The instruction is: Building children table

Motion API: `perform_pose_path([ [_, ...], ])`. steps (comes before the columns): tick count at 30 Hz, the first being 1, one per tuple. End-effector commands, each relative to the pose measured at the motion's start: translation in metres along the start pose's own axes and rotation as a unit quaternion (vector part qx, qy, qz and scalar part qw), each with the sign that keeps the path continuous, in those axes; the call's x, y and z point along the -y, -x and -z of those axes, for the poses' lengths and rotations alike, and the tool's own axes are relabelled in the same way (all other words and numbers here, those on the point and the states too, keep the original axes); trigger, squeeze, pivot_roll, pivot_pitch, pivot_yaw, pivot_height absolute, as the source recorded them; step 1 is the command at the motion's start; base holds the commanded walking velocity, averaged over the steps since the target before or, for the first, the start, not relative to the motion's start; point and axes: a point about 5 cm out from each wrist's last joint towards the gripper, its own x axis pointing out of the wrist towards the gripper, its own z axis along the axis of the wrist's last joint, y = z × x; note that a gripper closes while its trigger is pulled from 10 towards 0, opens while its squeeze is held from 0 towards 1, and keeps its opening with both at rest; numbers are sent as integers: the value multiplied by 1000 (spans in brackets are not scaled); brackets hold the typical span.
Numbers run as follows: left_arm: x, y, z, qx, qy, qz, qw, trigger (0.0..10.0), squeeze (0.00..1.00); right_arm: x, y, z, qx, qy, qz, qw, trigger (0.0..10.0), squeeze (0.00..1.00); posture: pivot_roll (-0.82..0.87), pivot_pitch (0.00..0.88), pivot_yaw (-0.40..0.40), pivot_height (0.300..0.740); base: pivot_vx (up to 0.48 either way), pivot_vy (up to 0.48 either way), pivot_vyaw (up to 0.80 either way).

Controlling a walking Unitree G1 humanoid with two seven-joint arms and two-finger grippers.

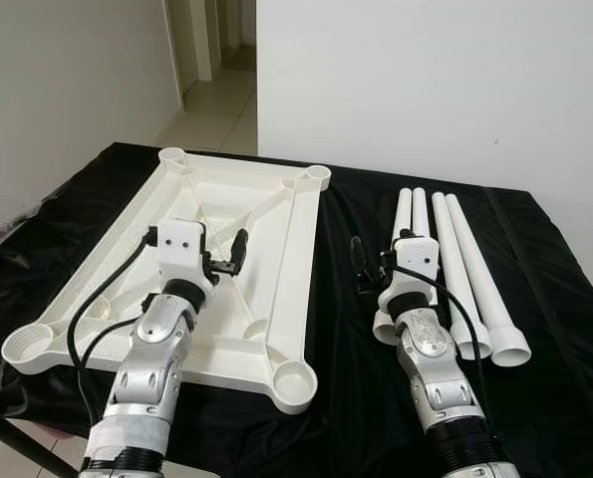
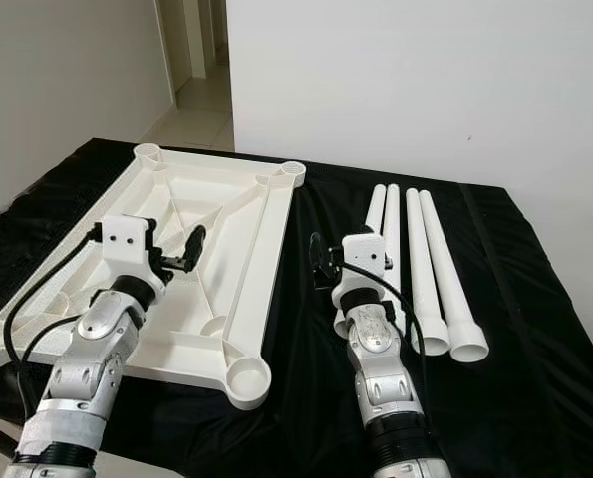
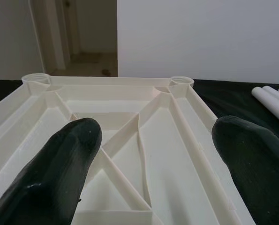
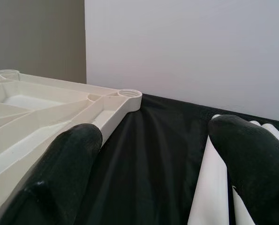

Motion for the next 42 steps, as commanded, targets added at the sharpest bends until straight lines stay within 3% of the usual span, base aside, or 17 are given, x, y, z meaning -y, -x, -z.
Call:
perform_pose_path([
  [1, 2, 1, -1, -1, 2, 14, 1000, 10000, 0, 0, 2, 2, -9, 0, 6, 1000, 10000, 0, 27, 21, -6, 740, 0, 0, 0],
  [15, 2, 1, 2, -9, 11, 9, 1000, 10000, 0, 1, 6, 9, -28, 2, 13, 1000, 10000, 0, 25, 12, -15, 740, 0, 0, 0],
  [33, 1, 2, 3, -13, 13, 8, 1000, 10000, 0, 7, 6, 11, -34, 8, 29, 999, 10000, 0, 25, 7, -14, 740, 0, 359, 0],
  [42, 2, 2, 1, -6, 9, 10, 1000, 10000, 0, 7, 6, 11, -34, 12, 29, 999, 10000, 0, 27, 10, -16, 740, 0, 0, 0],
])
